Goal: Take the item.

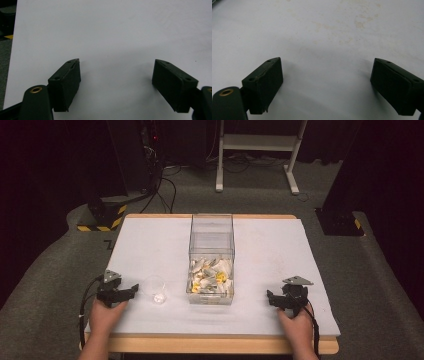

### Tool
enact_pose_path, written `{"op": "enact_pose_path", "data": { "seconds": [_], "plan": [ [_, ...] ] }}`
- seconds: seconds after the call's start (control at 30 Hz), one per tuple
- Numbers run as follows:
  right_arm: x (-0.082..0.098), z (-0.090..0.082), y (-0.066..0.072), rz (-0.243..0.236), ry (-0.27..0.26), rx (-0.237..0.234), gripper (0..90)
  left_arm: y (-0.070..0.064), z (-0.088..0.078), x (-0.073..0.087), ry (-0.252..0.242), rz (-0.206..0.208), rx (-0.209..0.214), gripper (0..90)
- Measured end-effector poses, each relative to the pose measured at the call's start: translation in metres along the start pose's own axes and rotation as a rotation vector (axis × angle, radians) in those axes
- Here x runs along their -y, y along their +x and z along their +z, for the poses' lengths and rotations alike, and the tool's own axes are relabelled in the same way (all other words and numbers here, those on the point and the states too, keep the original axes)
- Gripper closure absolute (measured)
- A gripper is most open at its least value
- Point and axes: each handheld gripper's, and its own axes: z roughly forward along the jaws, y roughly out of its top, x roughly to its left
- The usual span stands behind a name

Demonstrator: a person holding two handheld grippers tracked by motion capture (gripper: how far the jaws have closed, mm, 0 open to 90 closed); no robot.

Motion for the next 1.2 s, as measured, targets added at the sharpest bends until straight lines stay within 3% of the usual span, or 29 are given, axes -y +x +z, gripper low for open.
{"op": "enact_pose_path", "data": {
  "seconds": [1.2],
  "plan": [
    [-0.0002, 0.0, 0.0007, 0.0, 0.0, 0.005, 10.4, -0.0018, -0.001, -0.0008, 0.007, 0.007, -0.014, 23.5]
  ]
}}
